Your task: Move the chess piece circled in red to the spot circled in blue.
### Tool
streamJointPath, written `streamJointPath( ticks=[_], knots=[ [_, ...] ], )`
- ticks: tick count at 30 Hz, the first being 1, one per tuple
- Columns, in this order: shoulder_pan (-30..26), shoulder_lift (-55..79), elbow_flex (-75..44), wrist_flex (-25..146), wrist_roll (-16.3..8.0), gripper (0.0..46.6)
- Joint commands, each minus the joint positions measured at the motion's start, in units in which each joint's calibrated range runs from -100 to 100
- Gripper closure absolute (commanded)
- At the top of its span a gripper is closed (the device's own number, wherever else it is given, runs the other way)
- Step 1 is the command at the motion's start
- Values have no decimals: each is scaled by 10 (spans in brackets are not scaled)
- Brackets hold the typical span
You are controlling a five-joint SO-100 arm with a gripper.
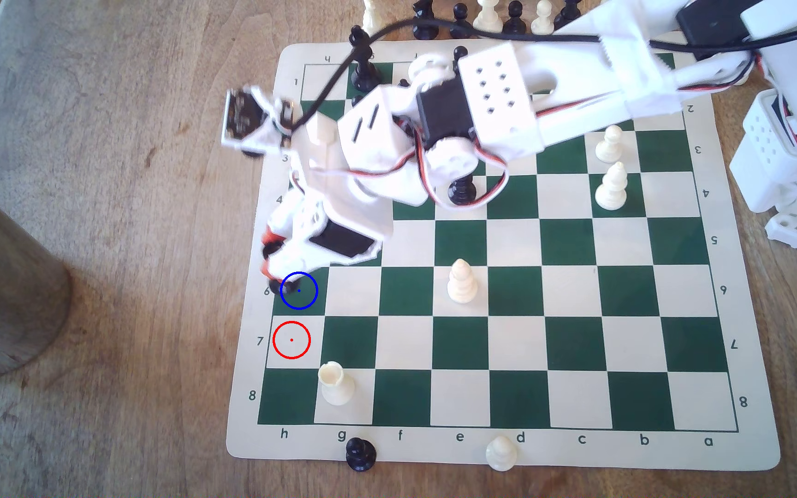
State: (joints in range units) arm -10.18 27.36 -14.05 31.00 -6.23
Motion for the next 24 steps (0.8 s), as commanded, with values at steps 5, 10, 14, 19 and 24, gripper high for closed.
streamJointPath(
  ticks=[5,10,14,19,24],
  knots=[
    [5,10,-61,-12,1,451],
    [6,27,-79,-12,1,451],
    [4,41,-102,-12,5,451],
    [8,46,-99,-12,13,448],
    [9,52,-101,-13,18,448]
  ],
)
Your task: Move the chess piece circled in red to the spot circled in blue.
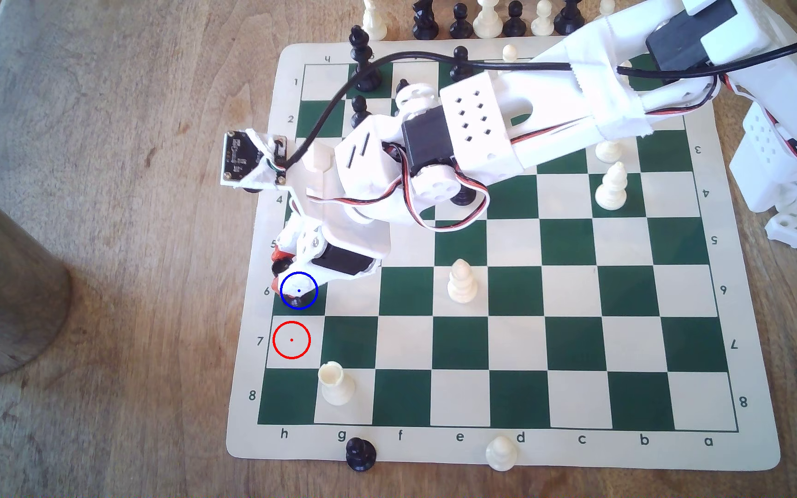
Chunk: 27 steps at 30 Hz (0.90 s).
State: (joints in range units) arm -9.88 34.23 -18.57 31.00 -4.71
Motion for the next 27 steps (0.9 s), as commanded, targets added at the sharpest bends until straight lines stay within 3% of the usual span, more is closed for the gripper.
streamJointPath(
  ticks=[1,14,16,17,20,27],
  knots=[
    [7,-16,-56,-13,3,448],
    [13,-9,-52,-13,7,446],
    [13,-8,-52,-13,7,419],
    [13,-8,-52,-13,7,371],
    [16,-13,-52,-5,6,284],
    [21,-43,-52,35,3,211]
  ],
)
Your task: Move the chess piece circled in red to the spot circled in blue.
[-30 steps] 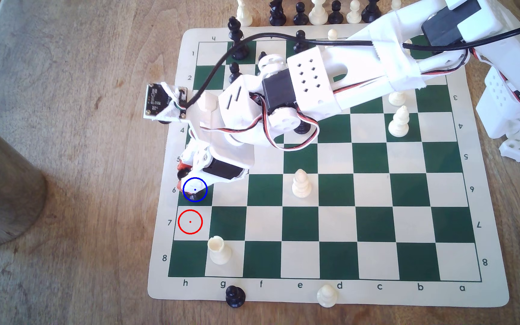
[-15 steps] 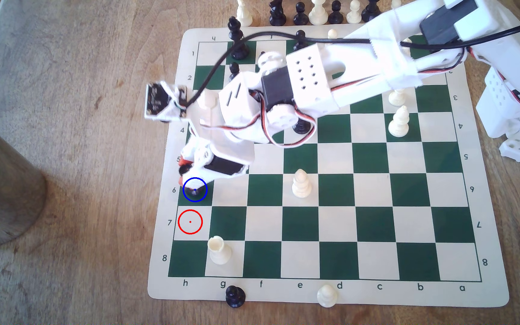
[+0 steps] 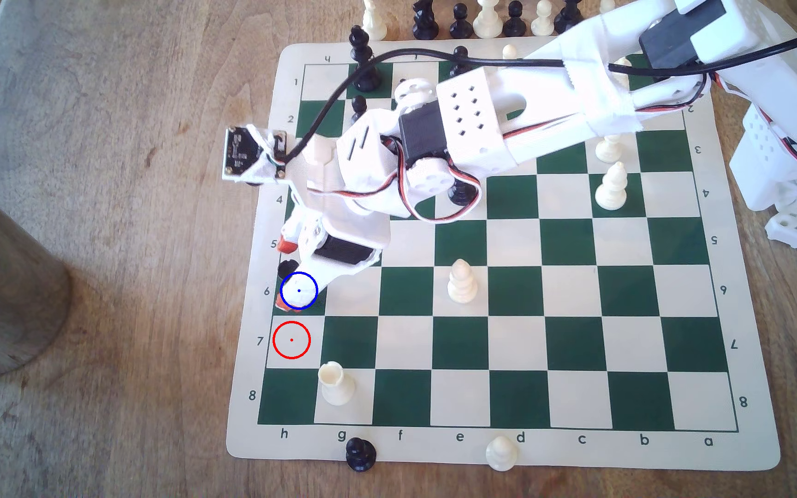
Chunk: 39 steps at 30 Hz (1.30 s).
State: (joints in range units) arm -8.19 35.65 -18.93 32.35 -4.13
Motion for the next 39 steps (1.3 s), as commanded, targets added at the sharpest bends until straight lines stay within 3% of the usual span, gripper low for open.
streamJointPath(
  ticks=[1,9,18,31,36,39],
  knots=[
    [5,-70,-48,38,-5,209],
    [-4,-177,-32,99,-27,231],
    [-32,-275,-75,324,-36,243],
    [-59,-686,353,354,-57,237],
    [-53,-840,502,357,-58,315],
    [-34,-932,578,369,-57,312]
  ],
)
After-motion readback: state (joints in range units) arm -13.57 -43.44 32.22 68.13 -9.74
